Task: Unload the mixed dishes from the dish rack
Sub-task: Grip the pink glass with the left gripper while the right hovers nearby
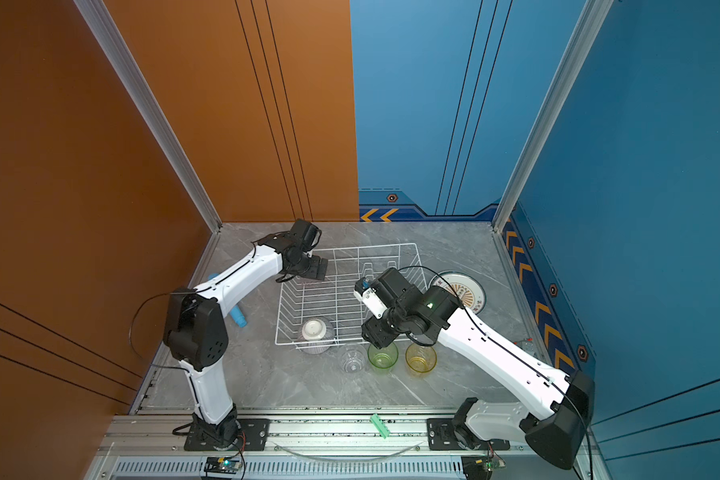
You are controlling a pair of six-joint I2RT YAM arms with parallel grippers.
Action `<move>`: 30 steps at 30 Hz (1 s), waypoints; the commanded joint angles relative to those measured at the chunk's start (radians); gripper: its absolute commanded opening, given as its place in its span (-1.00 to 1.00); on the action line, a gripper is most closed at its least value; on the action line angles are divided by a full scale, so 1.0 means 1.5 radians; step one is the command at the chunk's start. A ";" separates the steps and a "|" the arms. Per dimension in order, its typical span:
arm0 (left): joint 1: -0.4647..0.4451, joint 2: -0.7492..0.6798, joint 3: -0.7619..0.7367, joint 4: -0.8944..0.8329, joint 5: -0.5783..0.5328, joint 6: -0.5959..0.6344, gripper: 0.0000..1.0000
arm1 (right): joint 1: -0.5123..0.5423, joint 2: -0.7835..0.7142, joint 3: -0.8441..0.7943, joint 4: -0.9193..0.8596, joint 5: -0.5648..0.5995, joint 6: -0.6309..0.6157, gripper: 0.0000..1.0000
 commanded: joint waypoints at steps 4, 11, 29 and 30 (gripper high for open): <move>0.017 0.085 0.103 -0.055 -0.032 0.015 0.98 | -0.027 -0.027 -0.027 0.030 -0.032 0.006 0.30; 0.027 0.132 0.146 -0.074 -0.031 0.016 1.00 | -0.059 -0.032 -0.041 0.045 -0.054 0.000 0.30; 0.039 0.174 0.160 -0.076 0.041 0.026 0.43 | -0.095 -0.035 -0.062 0.067 -0.067 0.006 0.31; 0.040 0.173 0.159 -0.077 0.043 0.026 0.38 | -0.096 -0.036 -0.064 0.069 -0.066 0.008 0.31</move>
